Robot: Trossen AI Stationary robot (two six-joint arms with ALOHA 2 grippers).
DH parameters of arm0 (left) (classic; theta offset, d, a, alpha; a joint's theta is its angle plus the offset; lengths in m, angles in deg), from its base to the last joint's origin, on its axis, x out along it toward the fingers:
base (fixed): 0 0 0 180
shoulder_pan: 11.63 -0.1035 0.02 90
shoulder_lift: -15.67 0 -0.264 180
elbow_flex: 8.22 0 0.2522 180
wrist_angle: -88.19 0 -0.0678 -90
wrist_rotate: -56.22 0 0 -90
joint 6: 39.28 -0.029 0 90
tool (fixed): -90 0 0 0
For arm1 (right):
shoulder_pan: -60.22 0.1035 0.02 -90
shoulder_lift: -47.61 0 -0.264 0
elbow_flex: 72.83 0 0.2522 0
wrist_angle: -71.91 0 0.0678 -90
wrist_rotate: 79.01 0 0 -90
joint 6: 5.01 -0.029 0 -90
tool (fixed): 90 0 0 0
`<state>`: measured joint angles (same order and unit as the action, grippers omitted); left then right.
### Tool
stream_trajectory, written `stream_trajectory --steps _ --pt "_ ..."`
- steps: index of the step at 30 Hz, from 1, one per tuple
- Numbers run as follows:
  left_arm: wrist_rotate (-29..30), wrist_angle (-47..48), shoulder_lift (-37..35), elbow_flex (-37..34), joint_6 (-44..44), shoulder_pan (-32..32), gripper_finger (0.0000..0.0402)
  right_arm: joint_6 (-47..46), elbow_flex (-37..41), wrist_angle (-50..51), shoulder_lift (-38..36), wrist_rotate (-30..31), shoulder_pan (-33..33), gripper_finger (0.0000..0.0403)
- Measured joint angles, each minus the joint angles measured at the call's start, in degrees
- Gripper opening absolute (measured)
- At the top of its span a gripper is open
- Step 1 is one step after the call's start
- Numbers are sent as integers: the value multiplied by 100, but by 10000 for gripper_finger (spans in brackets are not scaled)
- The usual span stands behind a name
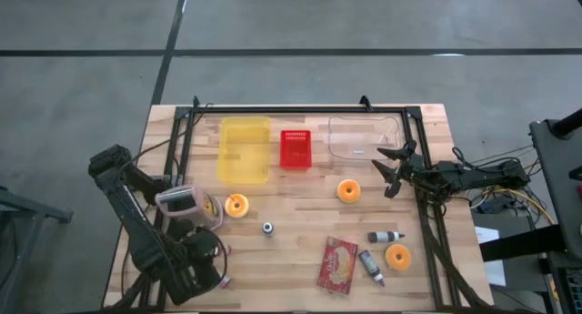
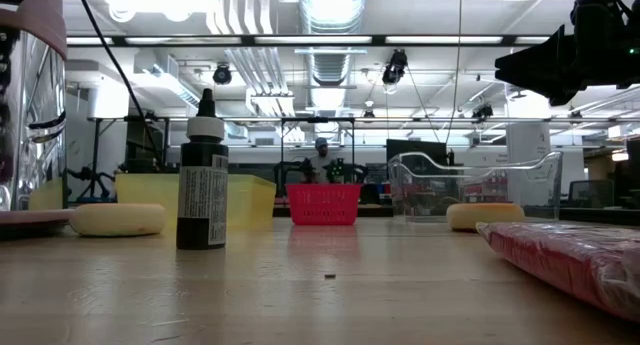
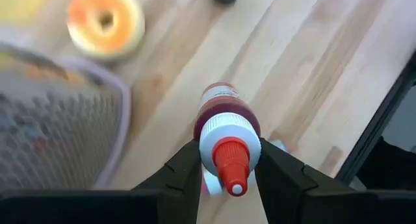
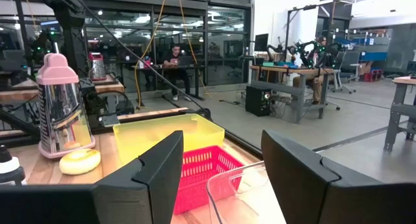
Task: Pick & Place Food Item
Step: Put the red food coloring bottle into the yellow bin
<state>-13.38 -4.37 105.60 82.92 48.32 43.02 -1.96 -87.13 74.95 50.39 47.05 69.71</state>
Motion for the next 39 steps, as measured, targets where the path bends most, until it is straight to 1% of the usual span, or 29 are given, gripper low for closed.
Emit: stream_trajectory --steps 4,6,11,18,24,28,32,36,39 --pt "748 78 -1 263 -479 0 122 0 -1 0 -1 1 -2 203" --pt "963 128 -9 353 -560 -7 122 0 0 0 -1 1 -1 203" --pt "1242 277 -82 520 -911 -175 122 0 0 0 0 2 0 203" --pt "1586 265 -471 584 -1541 -575 122 0 0 0 -2 2 -2 203" --pt "1766 71 -854 586 -2393 -1033 122 0 0 1 -1 0 0 203" --pt "1959 65 -1050 586 -2924 -1429 122 0 0 0 0 2 0 203" --pt "1993 -30 -1117 586 -3535 -1947 122 0 -1 0 -1 1 -2 203" --pt "1958 -318 -1217 584 -4148 -2708 122 0 0 1 -2 2 -1 203" --pt "1670 -722 -1267 584 -4938 -3394 122 0 0 0 0 0 -1 203"
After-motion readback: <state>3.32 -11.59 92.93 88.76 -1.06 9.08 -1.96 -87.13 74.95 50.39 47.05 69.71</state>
